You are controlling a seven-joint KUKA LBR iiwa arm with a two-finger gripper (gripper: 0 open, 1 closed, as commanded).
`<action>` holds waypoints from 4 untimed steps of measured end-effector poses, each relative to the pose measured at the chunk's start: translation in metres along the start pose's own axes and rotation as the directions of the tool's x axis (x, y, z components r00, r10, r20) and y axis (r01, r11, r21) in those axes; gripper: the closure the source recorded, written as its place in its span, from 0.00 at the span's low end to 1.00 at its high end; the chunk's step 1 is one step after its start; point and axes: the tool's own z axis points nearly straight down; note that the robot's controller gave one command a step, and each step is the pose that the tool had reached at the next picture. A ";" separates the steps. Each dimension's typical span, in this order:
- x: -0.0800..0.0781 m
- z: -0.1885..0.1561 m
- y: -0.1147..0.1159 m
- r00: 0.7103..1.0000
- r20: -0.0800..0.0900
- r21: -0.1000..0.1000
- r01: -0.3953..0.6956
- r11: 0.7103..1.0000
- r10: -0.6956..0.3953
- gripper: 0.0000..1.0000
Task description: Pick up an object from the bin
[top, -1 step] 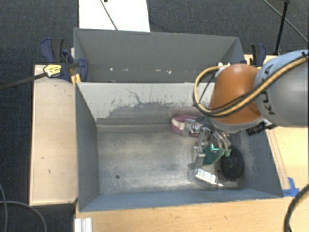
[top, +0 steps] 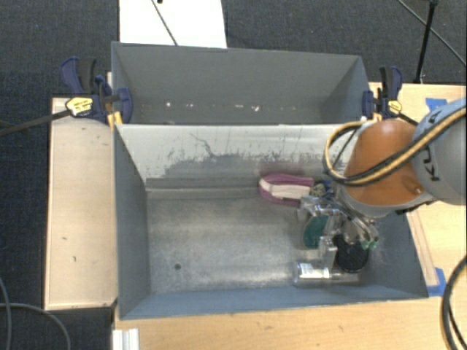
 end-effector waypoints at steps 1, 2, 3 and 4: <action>0.027 0.019 -0.058 0.950 0.007 -0.019 0.312 0.950 -0.312 0.00; 0.026 0.017 -0.058 0.949 0.009 -0.016 0.315 0.949 -0.315 1.00; 0.010 -0.094 -0.078 0.775 0.008 0.001 0.632 0.775 -0.632 1.00; 0.027 -0.240 -0.061 0.751 0.009 0.009 0.660 0.751 -0.660 1.00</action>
Offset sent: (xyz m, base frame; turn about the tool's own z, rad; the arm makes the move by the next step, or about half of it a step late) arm -0.0214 -0.0712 -0.0185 -0.3161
